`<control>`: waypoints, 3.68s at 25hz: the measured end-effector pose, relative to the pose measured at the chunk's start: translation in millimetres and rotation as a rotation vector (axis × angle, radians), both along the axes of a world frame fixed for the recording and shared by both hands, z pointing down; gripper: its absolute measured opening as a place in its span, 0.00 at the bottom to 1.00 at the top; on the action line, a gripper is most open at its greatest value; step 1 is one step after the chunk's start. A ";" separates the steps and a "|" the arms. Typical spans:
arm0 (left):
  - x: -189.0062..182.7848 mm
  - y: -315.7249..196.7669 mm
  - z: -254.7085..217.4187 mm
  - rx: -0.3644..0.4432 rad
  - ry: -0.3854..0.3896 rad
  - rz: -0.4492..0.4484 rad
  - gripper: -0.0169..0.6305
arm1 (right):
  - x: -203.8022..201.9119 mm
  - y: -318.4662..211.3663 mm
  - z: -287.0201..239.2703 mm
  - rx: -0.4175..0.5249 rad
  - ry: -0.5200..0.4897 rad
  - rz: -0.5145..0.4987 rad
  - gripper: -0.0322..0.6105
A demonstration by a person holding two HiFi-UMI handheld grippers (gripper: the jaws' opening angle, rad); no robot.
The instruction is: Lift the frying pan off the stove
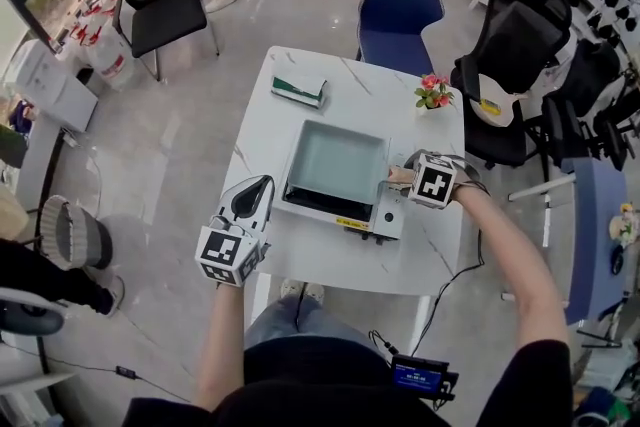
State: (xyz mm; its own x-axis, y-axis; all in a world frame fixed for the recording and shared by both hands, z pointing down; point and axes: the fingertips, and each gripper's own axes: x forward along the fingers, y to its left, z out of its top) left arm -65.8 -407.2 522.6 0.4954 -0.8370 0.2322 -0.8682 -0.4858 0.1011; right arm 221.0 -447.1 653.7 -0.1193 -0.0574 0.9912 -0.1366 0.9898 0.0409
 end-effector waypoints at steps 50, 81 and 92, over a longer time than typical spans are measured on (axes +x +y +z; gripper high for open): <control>8.7 4.0 -10.0 0.024 0.012 0.044 0.05 | -12.2 18.0 -41.7 0.140 -0.235 0.302 0.08; 50.1 8.2 -47.2 0.100 0.031 0.138 0.05 | -3.8 73.3 -158.9 0.803 -0.894 1.087 0.08; 49.0 11.3 -50.4 0.113 0.018 0.136 0.05 | 1.7 95.4 -172.4 0.897 -0.977 1.126 0.08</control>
State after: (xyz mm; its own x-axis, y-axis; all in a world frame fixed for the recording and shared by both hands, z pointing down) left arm -16.7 -395.8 472.2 0.6089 -0.7824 0.1305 -0.7924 -0.6076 0.0544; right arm 222.8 -351.7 481.3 -0.1233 -0.9719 0.2006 -0.9923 0.1192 -0.0327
